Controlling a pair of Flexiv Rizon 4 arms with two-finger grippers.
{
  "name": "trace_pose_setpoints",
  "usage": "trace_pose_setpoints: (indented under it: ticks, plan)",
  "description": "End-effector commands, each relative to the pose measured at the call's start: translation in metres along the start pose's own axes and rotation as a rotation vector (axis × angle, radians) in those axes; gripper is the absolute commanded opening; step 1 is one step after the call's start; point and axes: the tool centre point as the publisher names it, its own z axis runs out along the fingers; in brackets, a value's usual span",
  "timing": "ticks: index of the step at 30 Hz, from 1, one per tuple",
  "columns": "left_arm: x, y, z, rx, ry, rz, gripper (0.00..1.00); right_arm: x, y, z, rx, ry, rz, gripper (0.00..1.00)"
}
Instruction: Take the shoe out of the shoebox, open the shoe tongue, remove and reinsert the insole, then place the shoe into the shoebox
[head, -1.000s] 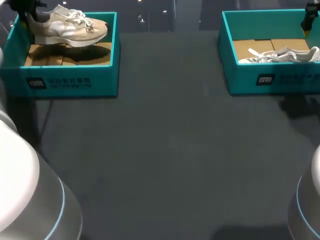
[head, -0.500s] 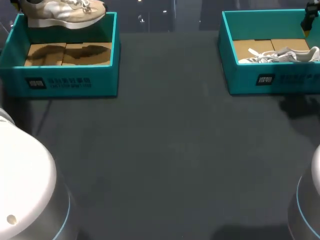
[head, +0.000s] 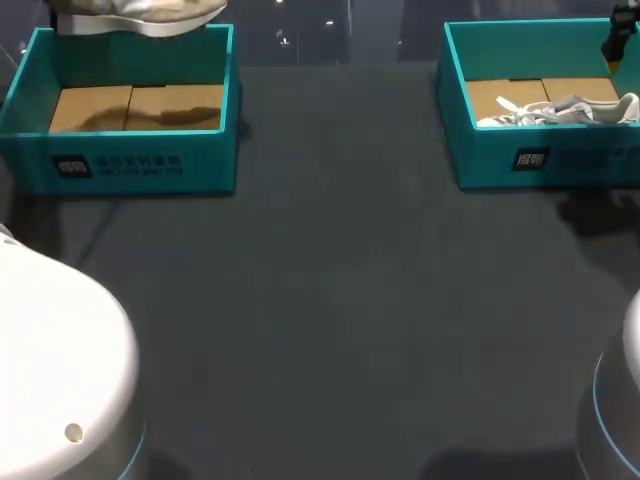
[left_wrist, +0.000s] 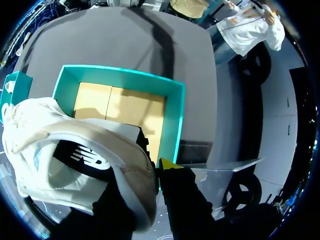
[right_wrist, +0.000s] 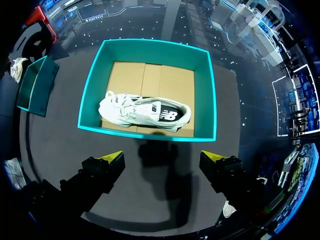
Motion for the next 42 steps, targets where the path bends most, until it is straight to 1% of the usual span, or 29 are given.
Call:
trace_pose_setpoints:
  ticks: [1,5,10,11,16,17,18,20,22,24,30,31,34,35,37,39,41,42]
  plan:
    - [-0.006,-0.084,-0.022,-0.175,0.008,-0.001,0.0,0.001,-0.001,0.0,-0.001,-0.002,0.001,1.0]
    - [-0.023,-0.116,-0.03,-0.184,0.011,-0.007,0.0,0.001,-0.001,0.0,-0.001,-0.002,0.001,1.0]
    - [-0.047,-0.16,-0.035,-0.195,0.019,-0.003,0.0,0.001,-0.001,0.0,-0.001,-0.002,0.001,1.0]
    - [-0.054,-0.172,-0.037,-0.199,0.019,0.003,0.0,0.001,-0.001,0.0,-0.001,-0.002,0.001,1.0]
    - [-0.079,-0.211,-0.042,-0.208,0.015,0.01,0.0,0.001,-0.001,0.0,-0.001,-0.002,0.001,1.0]
    - [-0.087,-0.223,-0.043,-0.211,0.013,0.01,0.0,0.001,-0.001,0.0,-0.001,-0.002,0.001,1.0]
    - [-0.09,-0.228,-0.044,-0.211,0.012,0.011,0.0,0.001,-0.001,0.0,-0.001,-0.002,0.001,1.0]
    - [-0.104,-0.249,-0.044,-0.22,0.012,0.013,0.0,0.001,-0.001,0.0,-0.001,-0.002,0.001,1.0]
    - [-0.113,-0.263,-0.043,-0.217,0.017,0.024,0.0,0.001,-0.001,0.0,-0.001,-0.002,0.001,1.0]
    - [-0.125,-0.28,-0.041,-0.235,0.024,0.027,0.0,0.001,-0.001,0.0,-0.001,-0.002,0.001,1.0]
    - [-0.153,-0.308,-0.033,-0.269,0.043,0.038,0.0,0.001,-0.001,0.0,-0.001,-0.002,0.001,1.0]
    - [-0.158,-0.311,-0.032,-0.265,0.045,0.054,0.0,0.001,-0.001,0.0,-0.001,-0.002,0.001,1.0]
    - [-0.167,-0.32,-0.026,-0.285,0.054,0.067,0.0,0.001,-0.001,0.0,-0.001,-0.002,0.001,1.0]
    - [-0.174,-0.322,-0.024,-0.282,0.057,0.076,0.0,0.001,-0.001,0.0,-0.001,-0.002,0.001,1.0]
    - [-0.182,-0.328,-0.02,-0.302,0.061,0.083,0.0,0.001,-0.001,0.0,-0.001,-0.002,0.001,1.0]
    - [-0.187,-0.337,-0.015,-0.282,0.063,0.113,0.0,0.001,-0.001,0.0,-0.001,-0.002,0.001,1.0]
    - [-0.192,-0.348,-0.011,-0.302,0.063,0.127,0.0,0.001,-0.001,0.0,-0.001,-0.002,0.001,1.0]
    - [-0.196,-0.354,-0.008,-0.293,0.063,0.142,0.0,0.001,-0.001,0.0,-0.001,-0.002,0.001,1.0]
